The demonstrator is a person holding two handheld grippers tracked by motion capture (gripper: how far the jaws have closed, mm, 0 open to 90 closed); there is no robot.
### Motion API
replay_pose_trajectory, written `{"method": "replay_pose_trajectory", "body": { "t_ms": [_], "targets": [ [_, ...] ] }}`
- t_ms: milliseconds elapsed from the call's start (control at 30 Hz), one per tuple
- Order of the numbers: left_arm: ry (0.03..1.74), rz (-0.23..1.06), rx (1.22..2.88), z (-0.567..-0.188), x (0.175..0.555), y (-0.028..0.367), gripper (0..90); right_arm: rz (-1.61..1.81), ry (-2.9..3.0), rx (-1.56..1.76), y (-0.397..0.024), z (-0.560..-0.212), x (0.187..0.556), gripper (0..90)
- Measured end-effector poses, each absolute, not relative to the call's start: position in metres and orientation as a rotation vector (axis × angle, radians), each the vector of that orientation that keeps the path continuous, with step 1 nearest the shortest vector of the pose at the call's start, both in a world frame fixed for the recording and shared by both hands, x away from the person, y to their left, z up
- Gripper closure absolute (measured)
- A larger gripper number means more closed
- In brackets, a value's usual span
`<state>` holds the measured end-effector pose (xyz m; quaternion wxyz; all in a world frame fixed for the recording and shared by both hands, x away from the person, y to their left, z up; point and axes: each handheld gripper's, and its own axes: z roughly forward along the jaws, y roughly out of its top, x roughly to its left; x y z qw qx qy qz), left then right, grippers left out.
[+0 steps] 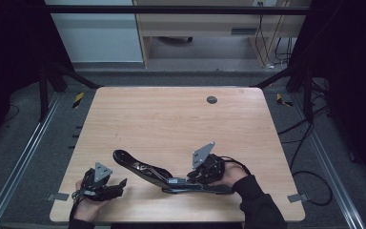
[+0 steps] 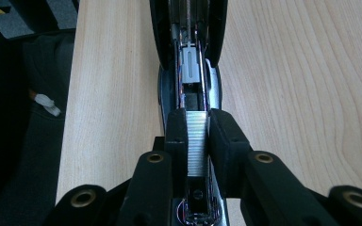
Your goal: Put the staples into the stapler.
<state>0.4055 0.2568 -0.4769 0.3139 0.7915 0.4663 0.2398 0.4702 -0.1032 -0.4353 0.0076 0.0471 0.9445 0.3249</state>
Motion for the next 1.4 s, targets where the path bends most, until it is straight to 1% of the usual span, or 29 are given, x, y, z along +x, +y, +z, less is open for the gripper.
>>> {"method": "replay_pose_trajectory", "body": {
  "t_ms": [1400],
  "targets": [
    [1.231,0.630,2.090,-0.4773,0.4058,0.2568,24.9,0.995,2.968,0.128,-0.1010,-0.4394,0.4727,77.8]
  ]
}}
